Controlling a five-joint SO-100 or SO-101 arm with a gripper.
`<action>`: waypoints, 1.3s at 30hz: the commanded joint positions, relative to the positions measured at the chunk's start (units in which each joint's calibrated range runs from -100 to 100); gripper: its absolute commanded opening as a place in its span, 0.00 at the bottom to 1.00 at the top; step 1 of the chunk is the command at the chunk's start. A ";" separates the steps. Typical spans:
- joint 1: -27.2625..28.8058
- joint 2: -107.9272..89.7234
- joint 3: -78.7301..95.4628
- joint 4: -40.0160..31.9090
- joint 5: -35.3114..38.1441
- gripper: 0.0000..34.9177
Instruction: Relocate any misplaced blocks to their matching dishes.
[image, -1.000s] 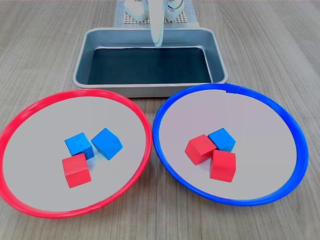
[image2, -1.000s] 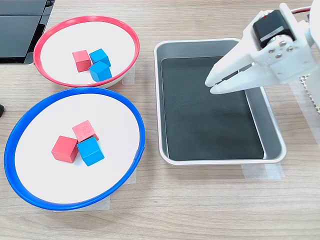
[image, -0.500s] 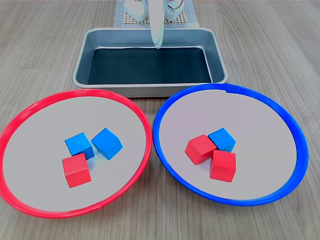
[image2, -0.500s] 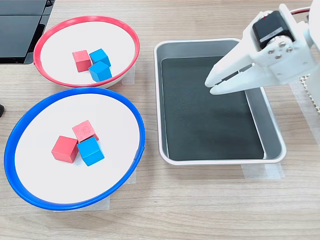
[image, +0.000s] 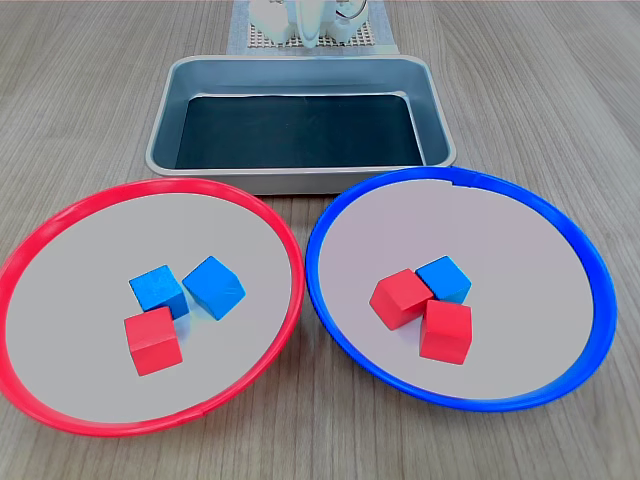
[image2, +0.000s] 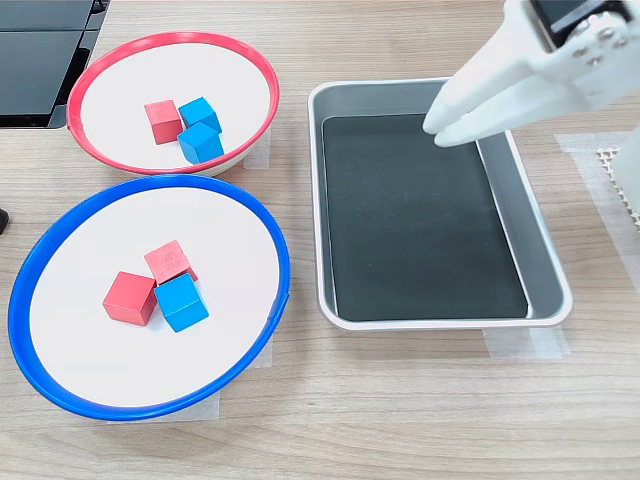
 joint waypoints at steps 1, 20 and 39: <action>-0.74 12.03 -14.81 0.38 1.61 0.01; -2.90 69.69 -73.71 13.67 9.62 0.01; -8.83 105.42 -106.39 15.41 12.50 0.25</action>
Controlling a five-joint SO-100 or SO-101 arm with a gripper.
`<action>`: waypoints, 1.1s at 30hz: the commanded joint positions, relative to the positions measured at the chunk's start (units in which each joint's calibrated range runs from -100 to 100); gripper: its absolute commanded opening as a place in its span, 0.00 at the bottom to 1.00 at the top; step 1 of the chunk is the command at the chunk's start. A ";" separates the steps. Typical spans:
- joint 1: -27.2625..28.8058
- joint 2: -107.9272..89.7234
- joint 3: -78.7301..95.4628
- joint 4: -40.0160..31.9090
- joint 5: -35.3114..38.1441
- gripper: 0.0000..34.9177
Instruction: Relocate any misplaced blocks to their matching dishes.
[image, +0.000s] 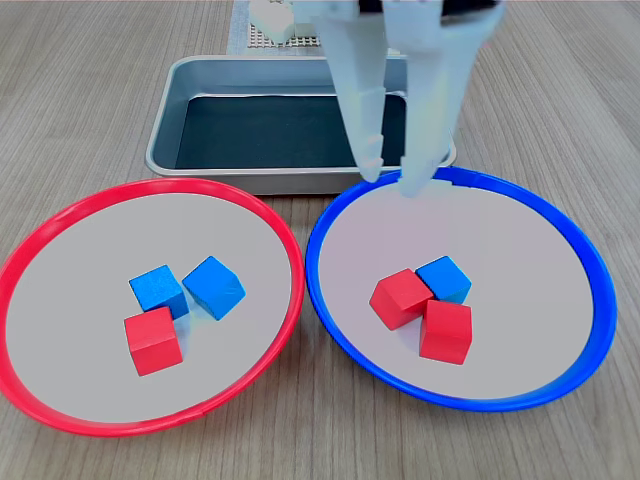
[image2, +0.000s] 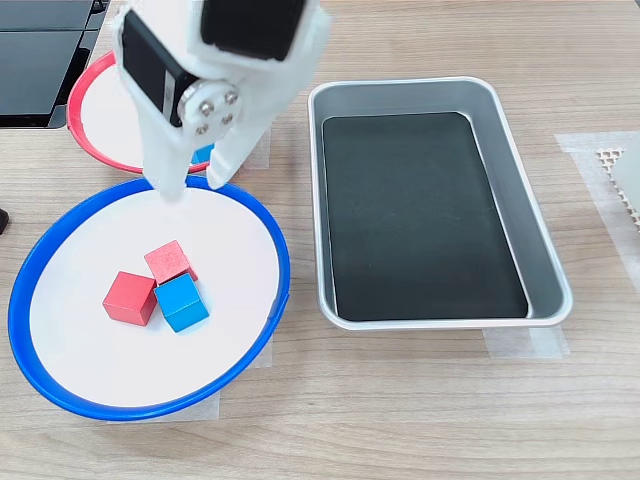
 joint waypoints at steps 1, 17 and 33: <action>-2.05 2.35 -4.49 -1.89 -1.03 0.26; -4.21 10.80 -11.59 -0.74 -3.13 0.35; -3.65 14.98 -16.87 -0.08 -2.54 0.41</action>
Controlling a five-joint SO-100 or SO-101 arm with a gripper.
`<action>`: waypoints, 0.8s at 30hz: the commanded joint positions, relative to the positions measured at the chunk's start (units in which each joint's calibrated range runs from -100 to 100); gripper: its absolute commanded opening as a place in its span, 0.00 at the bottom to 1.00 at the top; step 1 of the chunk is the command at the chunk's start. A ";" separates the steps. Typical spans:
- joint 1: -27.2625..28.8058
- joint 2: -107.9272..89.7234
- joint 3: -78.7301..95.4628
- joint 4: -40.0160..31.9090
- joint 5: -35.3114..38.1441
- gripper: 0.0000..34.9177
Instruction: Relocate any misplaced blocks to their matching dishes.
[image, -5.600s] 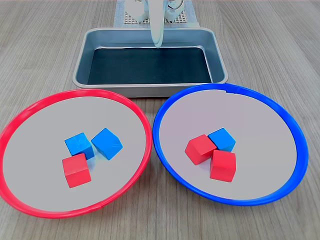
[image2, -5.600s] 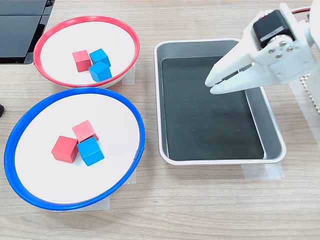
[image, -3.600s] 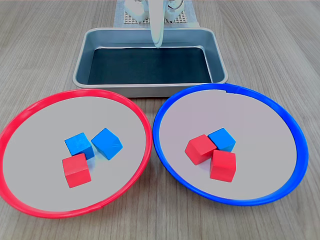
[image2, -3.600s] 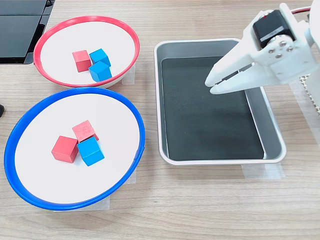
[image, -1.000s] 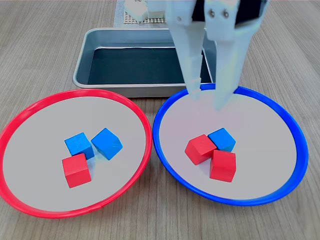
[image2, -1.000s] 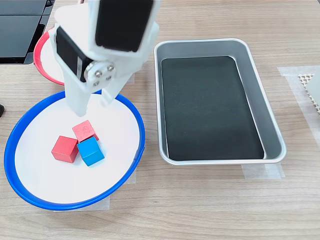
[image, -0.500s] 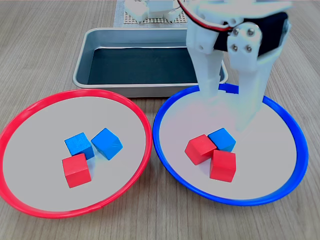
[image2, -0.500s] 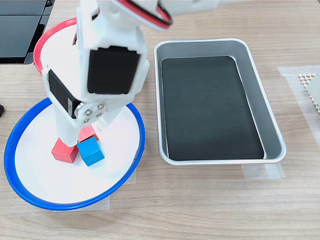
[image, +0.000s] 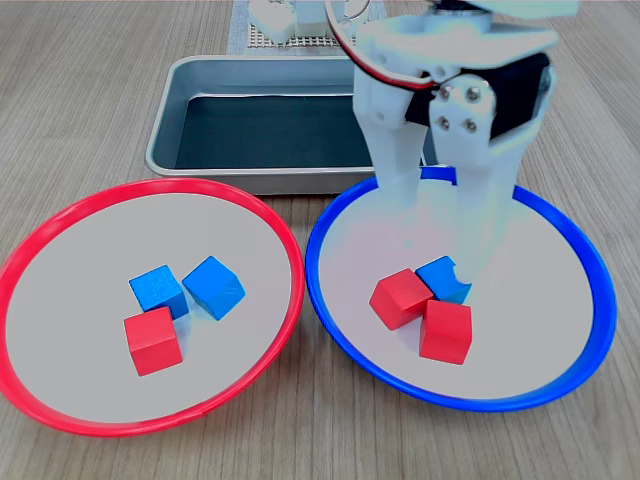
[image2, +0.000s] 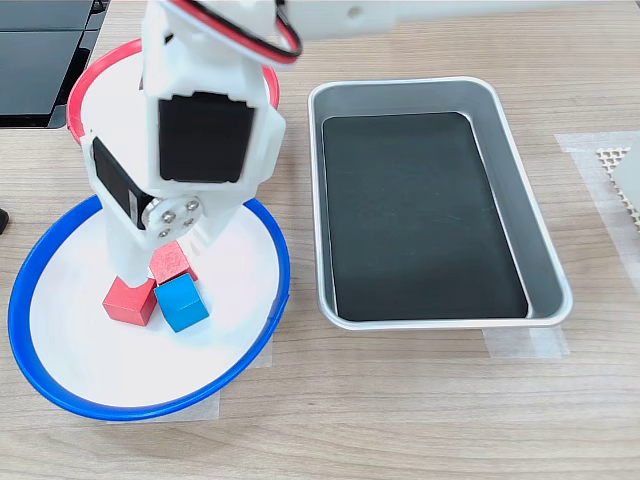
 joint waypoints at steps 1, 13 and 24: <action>-0.64 -0.45 -3.08 -0.32 -0.49 0.41; 0.20 0.83 -6.90 0.42 4.74 0.42; 1.61 7.14 -15.91 -2.55 15.09 0.46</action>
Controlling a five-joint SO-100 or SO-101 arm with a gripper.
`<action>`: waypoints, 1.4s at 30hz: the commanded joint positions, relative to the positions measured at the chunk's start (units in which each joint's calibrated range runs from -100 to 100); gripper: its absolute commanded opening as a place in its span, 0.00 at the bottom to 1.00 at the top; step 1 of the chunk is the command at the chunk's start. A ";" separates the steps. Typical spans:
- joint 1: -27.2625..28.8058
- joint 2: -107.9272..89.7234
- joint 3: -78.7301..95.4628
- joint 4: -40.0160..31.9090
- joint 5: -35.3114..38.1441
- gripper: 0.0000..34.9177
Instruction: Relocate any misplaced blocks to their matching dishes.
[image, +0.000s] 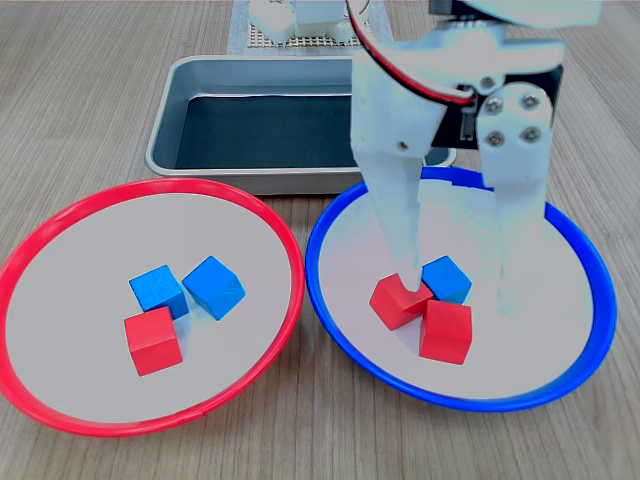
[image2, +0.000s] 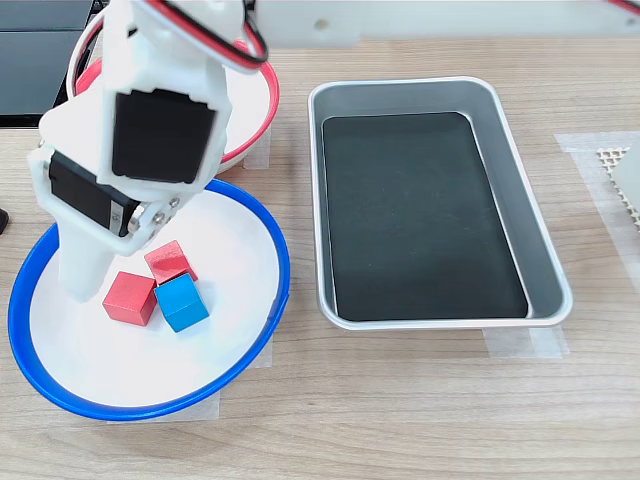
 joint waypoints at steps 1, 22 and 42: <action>1.00 -0.11 -2.48 -1.00 3.08 0.47; 0.62 4.92 -2.94 -6.20 10.11 0.47; -0.32 7.99 -2.94 -6.20 11.43 0.42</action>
